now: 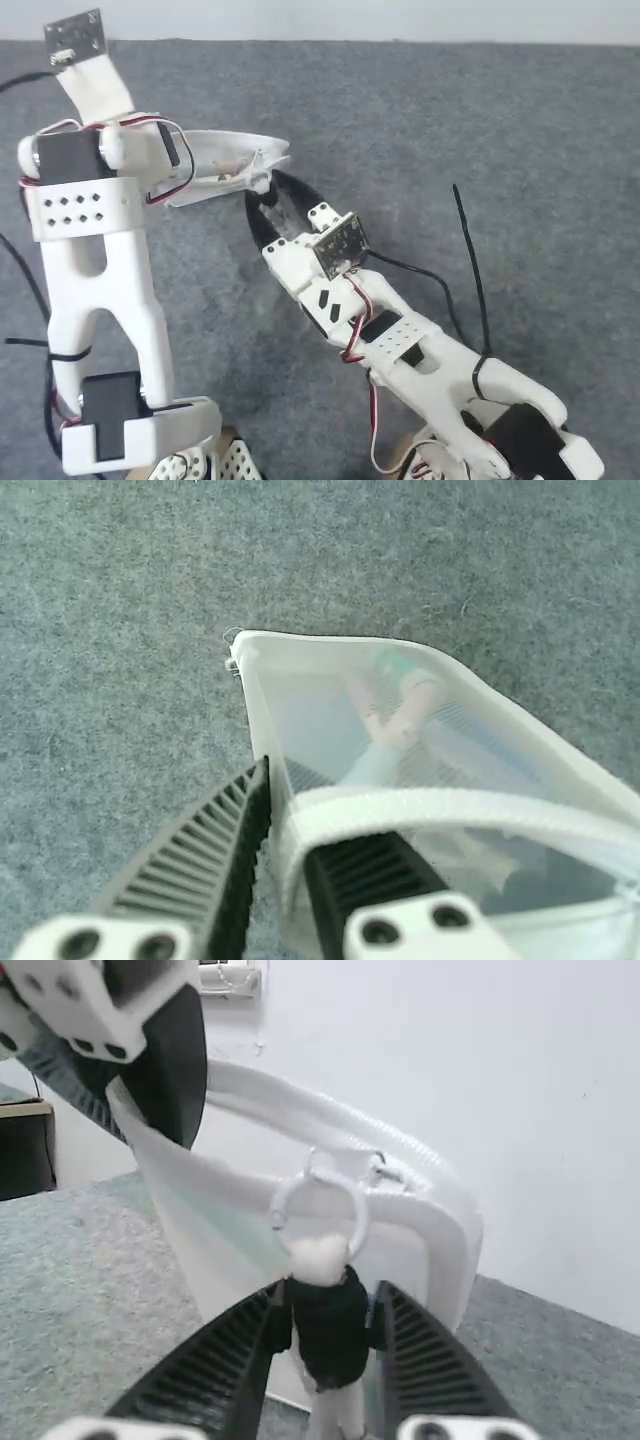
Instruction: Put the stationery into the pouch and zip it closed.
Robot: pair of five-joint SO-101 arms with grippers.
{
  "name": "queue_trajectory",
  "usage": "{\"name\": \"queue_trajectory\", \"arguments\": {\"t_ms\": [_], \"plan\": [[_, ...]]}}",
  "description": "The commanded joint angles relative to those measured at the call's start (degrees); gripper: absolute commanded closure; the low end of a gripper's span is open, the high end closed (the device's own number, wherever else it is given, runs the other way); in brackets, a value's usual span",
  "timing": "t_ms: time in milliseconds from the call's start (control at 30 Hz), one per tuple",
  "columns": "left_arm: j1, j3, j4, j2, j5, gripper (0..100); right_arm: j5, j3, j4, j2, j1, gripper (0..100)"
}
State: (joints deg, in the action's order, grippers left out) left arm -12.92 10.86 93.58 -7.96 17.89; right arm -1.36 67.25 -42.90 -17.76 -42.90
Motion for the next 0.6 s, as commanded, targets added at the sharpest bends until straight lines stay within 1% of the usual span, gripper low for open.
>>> {"name": "queue_trajectory", "arguments": {"t_ms": [0, 100, 200, 267, 433, 567], "plan": [[-0.18, -0.13, -1.76, -1.32, -0.44, 99, -0.79, -0.88, -0.04, -3.82, 0.66, 93.3], [-0.18, -0.13, -1.76, -1.32, -0.44, 99, -0.79, -0.53, 4.18, -5.93, 0.48, 89.7], [-0.18, -0.13, -1.76, -1.32, -0.44, 99, -0.44, -0.53, 8.48, -7.52, 0.4, 82.4], [-0.18, -0.13, -1.76, -1.32, -0.44, 99, -0.44, -0.53, 10.42, -8.31, 0.4, 79.8], [-0.18, -0.22, -1.76, -1.23, -0.44, 99, -0.44, -0.44, 12.7, -10.24, 0.4, 83.1], [-0.18, -0.22, -1.76, -1.23, -0.44, 99, -0.44, -0.44, 13.41, -11.03, 0.48, 83.5]]}}
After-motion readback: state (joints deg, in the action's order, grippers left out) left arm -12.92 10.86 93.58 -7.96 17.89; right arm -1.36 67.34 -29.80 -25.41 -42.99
